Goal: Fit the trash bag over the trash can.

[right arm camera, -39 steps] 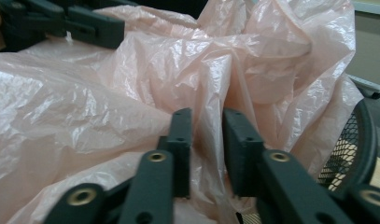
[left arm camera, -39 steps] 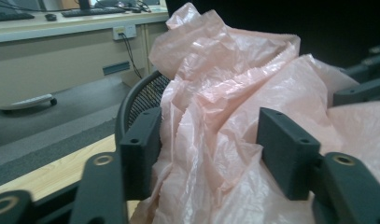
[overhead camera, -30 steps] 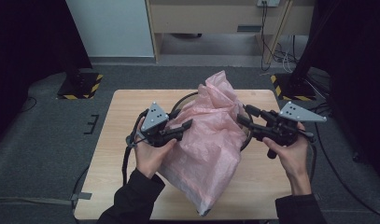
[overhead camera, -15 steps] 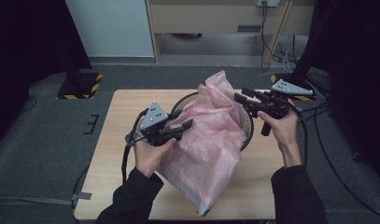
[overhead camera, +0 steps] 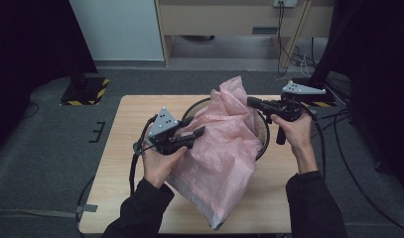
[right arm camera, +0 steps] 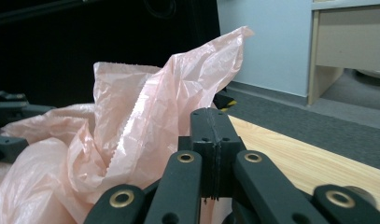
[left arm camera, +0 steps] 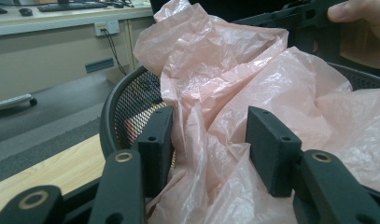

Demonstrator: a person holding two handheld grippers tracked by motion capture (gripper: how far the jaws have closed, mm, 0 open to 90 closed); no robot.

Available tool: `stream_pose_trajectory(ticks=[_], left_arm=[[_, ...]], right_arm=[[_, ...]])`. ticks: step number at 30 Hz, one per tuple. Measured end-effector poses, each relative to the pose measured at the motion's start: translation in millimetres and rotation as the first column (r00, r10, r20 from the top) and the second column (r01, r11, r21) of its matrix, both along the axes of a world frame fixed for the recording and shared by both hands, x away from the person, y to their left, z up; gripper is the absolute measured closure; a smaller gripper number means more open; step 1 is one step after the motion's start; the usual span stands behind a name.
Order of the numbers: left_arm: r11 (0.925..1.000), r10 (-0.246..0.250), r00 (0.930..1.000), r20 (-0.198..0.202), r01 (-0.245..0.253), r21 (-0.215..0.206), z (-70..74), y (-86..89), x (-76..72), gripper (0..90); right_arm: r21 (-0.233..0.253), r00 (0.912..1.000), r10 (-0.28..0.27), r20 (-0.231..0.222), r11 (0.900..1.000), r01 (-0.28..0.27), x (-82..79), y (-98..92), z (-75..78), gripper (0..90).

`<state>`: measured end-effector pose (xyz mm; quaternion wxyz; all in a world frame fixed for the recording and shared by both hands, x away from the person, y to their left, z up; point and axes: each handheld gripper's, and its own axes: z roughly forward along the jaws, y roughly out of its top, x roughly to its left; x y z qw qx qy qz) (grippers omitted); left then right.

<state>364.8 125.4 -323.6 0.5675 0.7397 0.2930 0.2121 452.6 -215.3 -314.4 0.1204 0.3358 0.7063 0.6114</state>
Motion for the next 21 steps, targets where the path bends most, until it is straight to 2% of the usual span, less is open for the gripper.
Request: stream_pose_trajectory(ticks=[6, 7, 9, 11, 12, 14, 18, 20, 21], left_arm=[[1.0, 0.0, 1.0, -0.002, 0.0, -0.003, 0.0, 0.1, 0.1, 52.0], [1.0, 0.001, 1.0, -0.002, -0.001, -0.003, 0.0, 0.0, 0.0, 51.9], [1.0, 0.002, 1.0, -0.002, -0.002, -0.002, 0.1, -0.1, -0.1, 52.1], [1.0, 0.002, 1.0, -0.003, -0.002, -0.001, 0.2, -0.2, -0.2, 52.1], [1.0, 0.002, 1.0, -0.003, -0.002, -0.001, 0.2, -0.2, -0.1, 52.1], [1.0, 0.001, 1.0, -0.003, -0.001, -0.001, 0.2, -0.1, -0.1, 52.1], [1.0, 0.0, 1.0, -0.002, 0.0, -0.001, 0.0, 0.0, 0.0, 52.1], [1.0, -0.002, 1.0, -0.002, 0.002, -0.003, -0.1, 0.2, 0.1, 52.1], [1.0, -0.003, 1.0, -0.003, 0.003, -0.001, 0.0, 0.2, 0.1, 52.1]], right_arm=[[0.004, 0.9996, 0.012, 0.025, 1.0, -0.012, -6.6, -5.0, 4.9, 90.0], [-0.018, 0.9996, 0.001, 0.026, 1.0, 0.0, -9.3, -8.2, 5.8, 88.6], [-0.025, 0.9993, -0.01, 0.037, 1.0, 0.011, -10.2, -10.3, 5.5, 80.7], [-0.03, 0.9992, -0.016, 0.036, 0.999, 0.018, -10.4, -11.6, 5.0, 79.1], [-0.036, 0.9992, -0.021, 0.034, 0.999, 0.022, -9.9, -13.4, 2.4, 73.5], [-0.037, 0.9997, -0.019, 0.018, 0.999, 0.02, -8.5, -13.3, -0.9, 69.6], [-0.029, 0.9996, -0.028, -0.005, 0.999, 0.028, -3.4, -12.5, -9.5, 68.1], [-0.018, 0.9993, -0.021, -0.031, 1.0, 0.021, -0.4, -12.1, -13.3, 69.5], [-0.01, 0.9989, -0.013, -0.046, 1.0, 0.012, 0.6, -11.8, -14.9, 73.2]])
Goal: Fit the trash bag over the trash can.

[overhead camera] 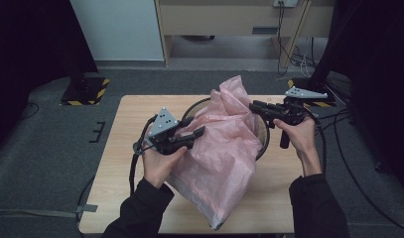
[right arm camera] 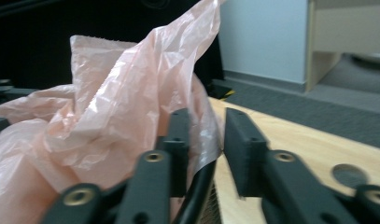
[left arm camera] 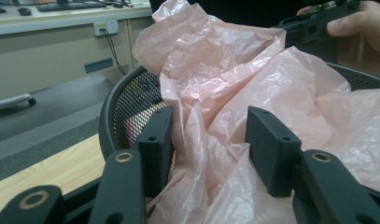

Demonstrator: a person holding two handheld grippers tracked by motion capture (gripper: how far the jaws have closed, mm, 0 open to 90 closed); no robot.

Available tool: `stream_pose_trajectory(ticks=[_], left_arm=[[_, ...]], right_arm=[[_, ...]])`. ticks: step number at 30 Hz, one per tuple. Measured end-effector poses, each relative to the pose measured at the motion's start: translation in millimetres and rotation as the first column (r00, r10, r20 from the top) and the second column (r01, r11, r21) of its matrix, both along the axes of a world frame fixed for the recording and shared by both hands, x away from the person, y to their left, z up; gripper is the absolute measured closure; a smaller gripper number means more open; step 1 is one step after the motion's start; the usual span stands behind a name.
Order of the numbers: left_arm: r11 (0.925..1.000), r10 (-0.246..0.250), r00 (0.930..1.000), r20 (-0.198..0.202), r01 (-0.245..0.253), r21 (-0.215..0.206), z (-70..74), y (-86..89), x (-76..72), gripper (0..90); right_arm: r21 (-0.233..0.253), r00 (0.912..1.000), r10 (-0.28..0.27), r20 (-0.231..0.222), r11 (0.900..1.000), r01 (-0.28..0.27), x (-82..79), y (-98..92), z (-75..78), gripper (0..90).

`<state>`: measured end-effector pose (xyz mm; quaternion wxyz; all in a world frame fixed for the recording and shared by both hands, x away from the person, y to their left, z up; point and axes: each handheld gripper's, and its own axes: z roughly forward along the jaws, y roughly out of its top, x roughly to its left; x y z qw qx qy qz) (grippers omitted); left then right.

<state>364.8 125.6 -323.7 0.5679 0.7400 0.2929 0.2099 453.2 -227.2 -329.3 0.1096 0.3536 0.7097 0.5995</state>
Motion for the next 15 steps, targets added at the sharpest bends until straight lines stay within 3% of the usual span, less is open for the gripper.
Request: stream_pose_trajectory(ticks=[3, 7, 8, 9, 12, 15], left_arm=[[1.0, 0.0, 1.0, -0.001, 0.0, 0.0, 0.1, -0.1, 0.1, 52.1], [1.0, 0.0, 1.0, -0.004, 0.0, 0.003, 0.6, -0.2, 0.3, 52.1], [1.0, 0.0, 1.0, -0.005, 0.0, 0.001, 0.5, -0.3, 0.4, 52.2], [1.0, 0.0, 1.0, -0.005, 0.0, 0.001, 0.6, -0.3, 0.4, 52.2], [1.0, 0.001, 1.0, -0.008, -0.001, 0.001, 0.8, -0.4, 0.5, 52.2], [1.0, 0.001, 0.9999, -0.011, -0.001, -0.001, 0.9, -0.3, 0.6, 52.2]], right_arm=[[0.022, 1.0, -0.004, -0.006, 1.0, 0.004, -0.1, -0.3, -1.3, 77.9], [0.004, 0.9991, -0.026, 0.035, 1.0, 0.026, -2.6, -0.7, 2.5, 83.1], [0.032, 0.9976, -0.016, 0.067, 0.999, 0.014, -5.1, -1.9, 6.8, 90.0], [0.026, 0.9965, -0.021, 0.081, 0.999, 0.019, -6.4, -1.2, 8.4, 90.0], [-0.009, 0.9953, 0.015, 0.096, 1.0, -0.014, -9.7, 3.4, 11.9, 90.0], [-0.009, 0.9915, 0.058, 0.117, 0.998, -0.057, -14.8, 7.1, 13.3, 90.0]])
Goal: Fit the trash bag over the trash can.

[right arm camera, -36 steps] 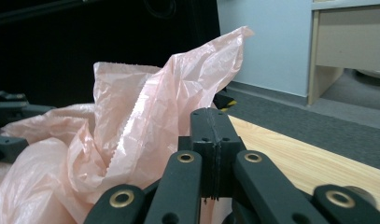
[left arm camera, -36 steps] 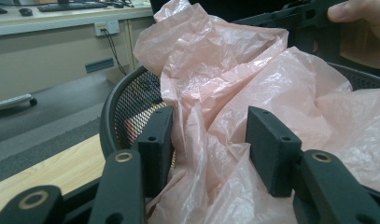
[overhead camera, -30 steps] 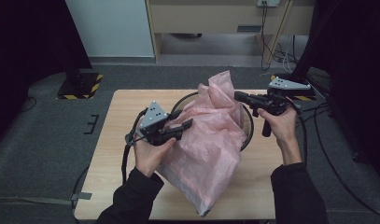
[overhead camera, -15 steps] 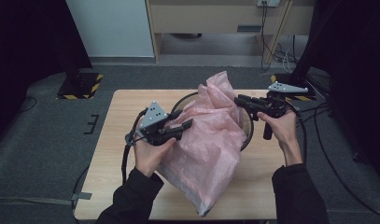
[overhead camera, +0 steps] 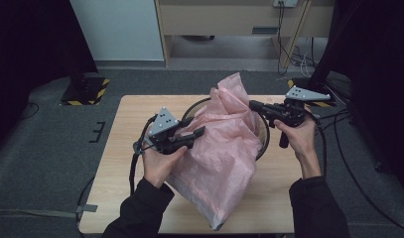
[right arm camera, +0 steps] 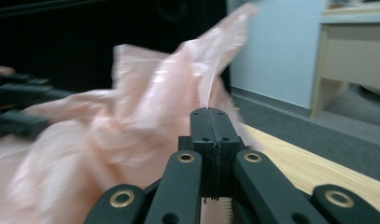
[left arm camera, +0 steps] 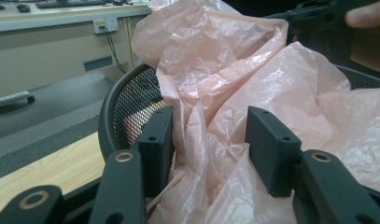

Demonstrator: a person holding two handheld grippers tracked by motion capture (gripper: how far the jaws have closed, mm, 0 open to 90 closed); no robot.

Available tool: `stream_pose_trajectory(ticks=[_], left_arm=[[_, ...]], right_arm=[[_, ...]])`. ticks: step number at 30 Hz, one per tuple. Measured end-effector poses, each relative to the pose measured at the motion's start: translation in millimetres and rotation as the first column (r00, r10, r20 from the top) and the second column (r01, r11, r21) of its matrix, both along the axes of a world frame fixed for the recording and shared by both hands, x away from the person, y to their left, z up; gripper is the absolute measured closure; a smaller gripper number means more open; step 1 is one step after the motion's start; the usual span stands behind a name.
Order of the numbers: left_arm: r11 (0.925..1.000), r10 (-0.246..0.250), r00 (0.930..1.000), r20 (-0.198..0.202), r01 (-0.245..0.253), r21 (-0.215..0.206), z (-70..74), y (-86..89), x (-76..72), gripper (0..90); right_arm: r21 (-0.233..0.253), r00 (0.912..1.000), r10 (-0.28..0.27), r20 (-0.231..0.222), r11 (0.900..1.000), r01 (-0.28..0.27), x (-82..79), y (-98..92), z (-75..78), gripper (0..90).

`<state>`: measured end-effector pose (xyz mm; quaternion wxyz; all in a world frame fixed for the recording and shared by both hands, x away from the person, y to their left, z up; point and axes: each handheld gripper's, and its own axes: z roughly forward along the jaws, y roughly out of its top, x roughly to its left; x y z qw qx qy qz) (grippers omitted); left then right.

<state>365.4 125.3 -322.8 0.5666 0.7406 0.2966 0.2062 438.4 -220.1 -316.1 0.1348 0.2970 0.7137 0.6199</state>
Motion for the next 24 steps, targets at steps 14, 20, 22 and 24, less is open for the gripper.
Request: stream_pose_trajectory(ticks=[14, 20, 22, 24], left_arm=[[0.9993, 0.011, 0.9994, -0.033, -0.012, -0.034, 1.4, -0.5, -0.5, 49.7], [0.9965, 0.055, 0.9984, -0.014, -0.056, -0.062, 1.9, 1.8, -1.9, 44.0], [0.9946, 0.069, 0.9976, -0.006, -0.07, -0.077, 3.0, 3.6, -2.9, 42.5], [0.9933, 0.088, 0.9961, 0.005, -0.087, -0.076, 3.9, 6.1, -4.0, 41.1]], right_arm=[[-0.161, 0.9959, 0.091, 0.002, 0.983, -0.089, -34.9, 0.8, -5.4, 90.0], [-0.208, 0.9922, 0.123, 0.017, 0.971, -0.117, -40.6, 6.7, -8.8, 89.7], [-0.203, 0.9921, 0.125, 0.015, 0.972, -0.119, -42.0, 6.8, -9.0, 88.8], [-0.197, 0.9924, 0.123, 0.011, 0.973, -0.118, -42.8, 6.5, -9.0, 87.8]])
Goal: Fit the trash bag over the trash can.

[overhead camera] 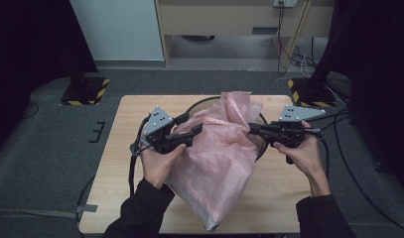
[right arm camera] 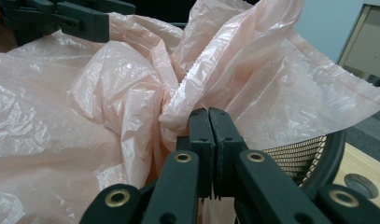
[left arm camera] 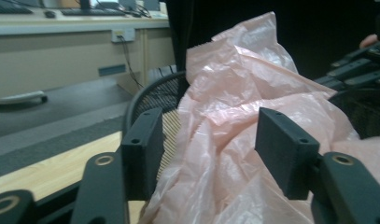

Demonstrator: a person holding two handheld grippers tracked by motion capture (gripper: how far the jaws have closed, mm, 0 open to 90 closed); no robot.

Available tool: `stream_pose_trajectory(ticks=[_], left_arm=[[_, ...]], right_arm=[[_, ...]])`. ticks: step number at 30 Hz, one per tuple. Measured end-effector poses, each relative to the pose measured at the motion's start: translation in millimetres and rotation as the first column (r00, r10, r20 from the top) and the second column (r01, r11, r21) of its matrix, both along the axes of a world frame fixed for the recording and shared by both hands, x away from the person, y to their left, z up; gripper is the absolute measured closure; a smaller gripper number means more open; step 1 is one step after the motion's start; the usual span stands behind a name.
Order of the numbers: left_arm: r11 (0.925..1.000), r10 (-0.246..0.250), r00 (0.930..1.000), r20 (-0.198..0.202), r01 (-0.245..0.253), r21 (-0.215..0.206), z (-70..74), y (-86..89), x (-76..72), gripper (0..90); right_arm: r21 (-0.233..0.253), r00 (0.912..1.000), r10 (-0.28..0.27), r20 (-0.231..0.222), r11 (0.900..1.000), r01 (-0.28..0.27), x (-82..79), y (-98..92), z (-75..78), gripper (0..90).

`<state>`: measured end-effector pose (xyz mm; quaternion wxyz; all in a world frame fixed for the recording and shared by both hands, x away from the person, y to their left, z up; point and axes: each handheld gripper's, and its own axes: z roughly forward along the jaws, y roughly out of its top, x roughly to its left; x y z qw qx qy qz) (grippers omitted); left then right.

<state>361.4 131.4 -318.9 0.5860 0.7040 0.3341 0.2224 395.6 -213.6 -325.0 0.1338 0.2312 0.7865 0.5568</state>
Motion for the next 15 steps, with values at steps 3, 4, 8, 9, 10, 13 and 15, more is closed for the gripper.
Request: stream_pose_trajectory(ticks=[3, 4, 8, 9, 10, 13, 15], left_arm=[[0.9998, 0.017, 0.9998, 0.002, -0.017, 0.007, -1.3, 2.2, 2.0, 37.2], [0.9998, 0.017, 0.9998, 0.002, -0.017, 0.007, -1.3, 2.2, 2.0, 36.8], [0.9978, 0.052, 0.9983, 0.025, -0.053, 0.039, -1.6, -0.2, 6.1, 38.7], [0.9978, 0.052, 0.9983, 0.025, -0.053, 0.039, -1.6, -0.2, 6.1, 39.7], [0.9955, 0.06, 0.9977, 0.032, -0.062, 0.072, 0.0, -2.1, 6.1, 40.4], [0.9926, 0.068, 0.9971, 0.034, -0.071, 0.099, 1.7, -4.1, 6.8, 41.4], [0.9913, 0.071, 0.9968, 0.036, -0.074, 0.109, 2.2, -5.7, 7.8, 41.6]], right_arm=[[0.009, 0.9999, -0.013, -0.006, 1.0, 0.013, -0.8, 0.5, 0.1, 83.9], [0.009, 0.9999, -0.013, -0.006, 1.0, 0.013, -0.8, 0.5, 0.1, 83.9], [0.02, 0.9995, -0.031, 0.006, 0.999, 0.031, -3.6, -0.9, 1.5, 67.1], [0.02, 0.9995, -0.031, 0.006, 0.999, 0.031, -3.6, -0.9, 1.5, 67.1], [0.053, 0.9985, -0.05, 0.023, 0.997, 0.049, -4.9, -5.1, 3.2, 62.2], [0.121, 0.9958, -0.077, 0.05, 0.99, 0.07, -7.8, -10.4, 6.7, 56.8], [0.164, 0.9931, -0.095, 0.069, 0.983, 0.082, -11.4, -12.6, 9.7, 53.7]])
